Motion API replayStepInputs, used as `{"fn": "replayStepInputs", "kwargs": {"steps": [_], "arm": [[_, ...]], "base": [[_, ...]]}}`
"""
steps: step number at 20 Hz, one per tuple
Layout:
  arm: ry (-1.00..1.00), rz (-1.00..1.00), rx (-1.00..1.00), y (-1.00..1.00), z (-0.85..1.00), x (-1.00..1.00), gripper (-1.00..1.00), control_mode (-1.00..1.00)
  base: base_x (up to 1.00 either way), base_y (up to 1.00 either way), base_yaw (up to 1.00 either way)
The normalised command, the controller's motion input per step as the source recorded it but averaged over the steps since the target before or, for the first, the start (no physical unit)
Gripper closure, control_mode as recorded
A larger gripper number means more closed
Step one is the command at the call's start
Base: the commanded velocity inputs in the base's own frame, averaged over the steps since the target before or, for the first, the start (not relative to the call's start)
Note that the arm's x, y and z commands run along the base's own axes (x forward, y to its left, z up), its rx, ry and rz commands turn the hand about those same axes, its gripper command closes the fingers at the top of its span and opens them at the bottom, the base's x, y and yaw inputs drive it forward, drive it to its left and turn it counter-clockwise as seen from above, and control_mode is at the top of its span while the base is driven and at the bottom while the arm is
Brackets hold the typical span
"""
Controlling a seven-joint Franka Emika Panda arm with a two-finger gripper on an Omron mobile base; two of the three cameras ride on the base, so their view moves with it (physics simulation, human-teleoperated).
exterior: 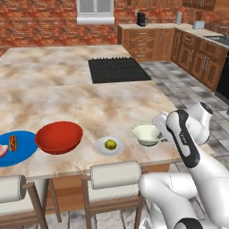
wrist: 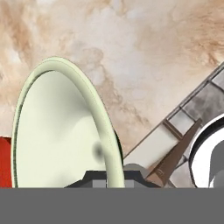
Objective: Take the smaller bowl and place it next to the appetizer plate on the dining counter , and place the larger bowl next to the plate with cooked food.
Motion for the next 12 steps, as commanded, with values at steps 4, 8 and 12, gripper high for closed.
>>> {"fn": "replayStepInputs", "kwargs": {"steps": [4,8,12], "arm": [[0.01,0.00,0.00,0.16,-0.36,0.26,1.00,-1.00],[0.05,0.00,0.00,0.08,-0.30,0.33,1.00,-1.00],[0.08,0.00,0.00,0.00,-0.27,0.40,1.00,-1.00]], "base": [[0.00,0.00,0.00],[0.00,0.00,0.00],[0.00,0.00,0.00]]}}
